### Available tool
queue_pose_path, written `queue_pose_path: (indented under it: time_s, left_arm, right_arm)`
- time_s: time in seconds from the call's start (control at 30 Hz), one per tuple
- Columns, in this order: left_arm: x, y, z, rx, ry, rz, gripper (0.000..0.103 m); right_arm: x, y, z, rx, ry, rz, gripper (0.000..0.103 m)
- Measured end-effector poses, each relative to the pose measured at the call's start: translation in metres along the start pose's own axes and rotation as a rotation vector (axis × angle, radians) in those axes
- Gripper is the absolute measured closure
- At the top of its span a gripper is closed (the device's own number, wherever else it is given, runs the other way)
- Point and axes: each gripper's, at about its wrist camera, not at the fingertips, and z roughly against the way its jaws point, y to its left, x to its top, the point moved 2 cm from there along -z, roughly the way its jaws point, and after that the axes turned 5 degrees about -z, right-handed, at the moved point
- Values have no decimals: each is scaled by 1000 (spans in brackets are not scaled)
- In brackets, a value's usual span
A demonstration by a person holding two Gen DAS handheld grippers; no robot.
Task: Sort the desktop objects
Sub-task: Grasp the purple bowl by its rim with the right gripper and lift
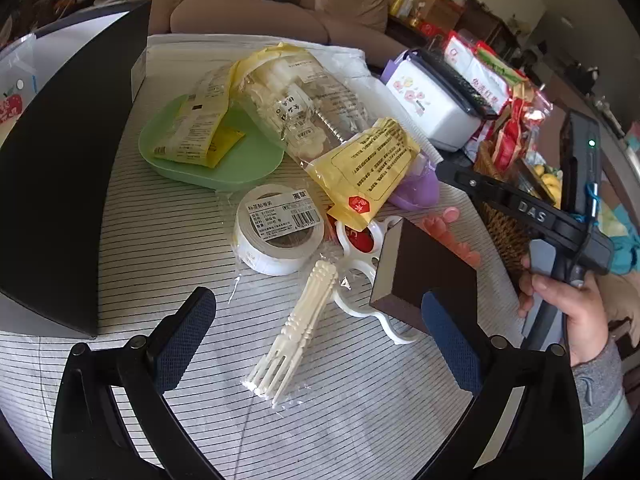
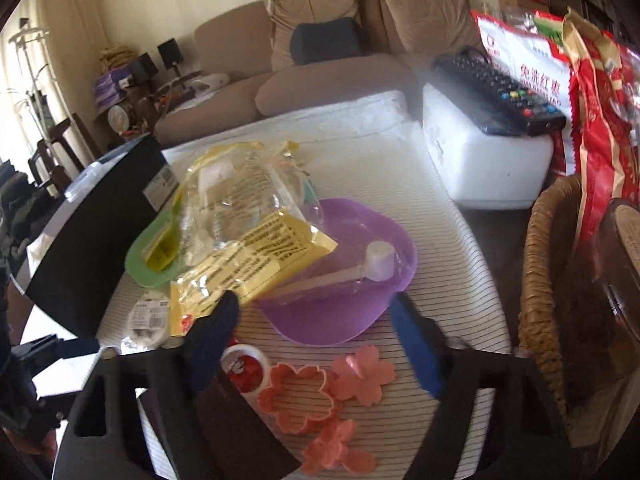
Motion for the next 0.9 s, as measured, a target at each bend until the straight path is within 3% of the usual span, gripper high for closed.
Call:
queue_pose_path:
  time_s: [0.23, 0.3, 0.33, 0.43, 0.53, 0.67, 0.9]
  left_arm:
    - [-3, -2, -2, -21, 39, -30, 0]
    - [-5, -3, -2, -16, 50, -38, 0]
    - [-5, -2, -2, -17, 53, -40, 0]
    - [-4, -1, 0, -23, 52, -35, 0]
    - [-2, 2, 3, -34, 49, -23, 0]
    - [1, 4, 7, -34, 38, -16, 0]
    - [8, 5, 16, -60, 6, 2, 0]
  right_arm:
    - [-2, -6, -39, -116, 101, -19, 34]
    - [-7, -10, -49, -117, 126, -31, 45]
    - [-10, -11, -52, -124, 126, -29, 55]
    - [-13, -14, -52, -152, 90, -3, 78]
    - [-12, -21, -44, -119, 66, -37, 88]
    - [-1, -7, -19, -122, -24, 43, 88]
    - [15, 51, 42, -75, -180, 259, 88]
